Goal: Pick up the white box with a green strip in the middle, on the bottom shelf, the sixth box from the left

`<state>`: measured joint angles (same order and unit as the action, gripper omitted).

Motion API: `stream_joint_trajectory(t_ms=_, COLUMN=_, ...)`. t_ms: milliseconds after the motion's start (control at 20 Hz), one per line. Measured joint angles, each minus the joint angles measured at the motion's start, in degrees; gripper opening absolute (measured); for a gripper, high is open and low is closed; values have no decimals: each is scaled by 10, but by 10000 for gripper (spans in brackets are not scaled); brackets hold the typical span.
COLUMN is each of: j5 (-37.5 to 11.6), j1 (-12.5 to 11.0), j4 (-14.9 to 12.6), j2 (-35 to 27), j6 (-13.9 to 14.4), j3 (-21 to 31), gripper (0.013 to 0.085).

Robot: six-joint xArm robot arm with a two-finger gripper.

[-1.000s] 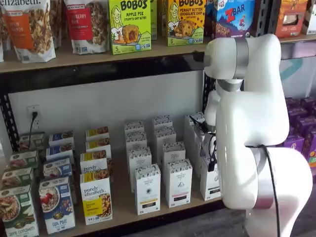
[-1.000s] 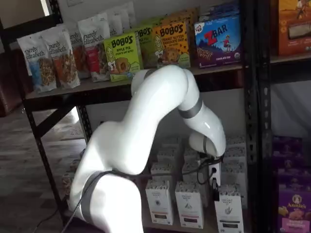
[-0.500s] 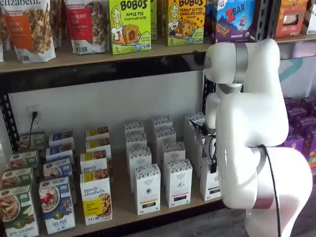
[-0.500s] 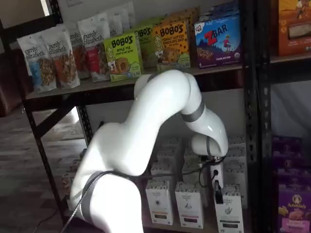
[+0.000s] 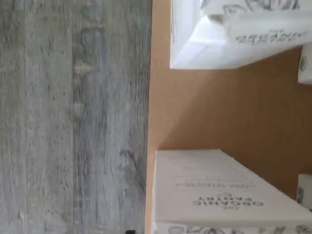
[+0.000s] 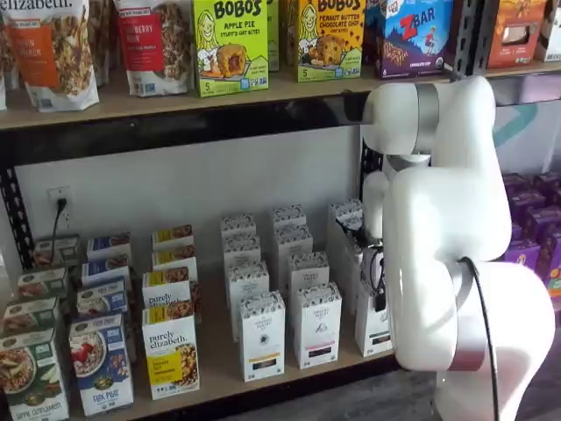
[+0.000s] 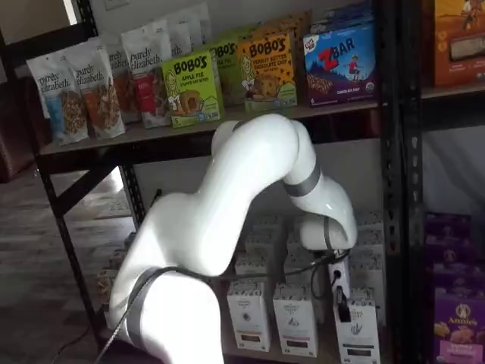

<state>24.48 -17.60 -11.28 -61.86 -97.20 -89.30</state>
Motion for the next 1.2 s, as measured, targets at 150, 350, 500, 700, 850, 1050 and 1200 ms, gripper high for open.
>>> stream_joint_trajectory(t_ms=150, j5=-7, j1=-2, j4=-26, j2=-6, j6=21, j3=-2, gripper=850)
stream_joint_trajectory(t_ms=350, j5=-7, j1=-5, j4=-33, j2=-12, j6=25, j3=-7, gripper=850)
stream_joint_trajectory(t_ms=500, j5=-4, j1=-6, j4=-26, j2=-13, j6=18, j3=-9, gripper=810)
stream_joint_trajectory(t_ms=700, j5=0, j1=-6, j4=-12, j2=-13, j6=5, j3=-10, gripper=690)
stream_joint_trajectory(t_ms=850, j5=1, j1=-6, j4=-9, j2=-12, j6=3, j3=-9, gripper=650)
stream_joint_trajectory(t_ms=1050, j5=1, j1=-6, j4=-13, j2=-10, j6=6, j3=-7, gripper=650)
stream_joint_trajectory(t_ms=1200, j5=5, j1=-6, j4=-15, j2=-8, j6=8, j3=-6, gripper=570)
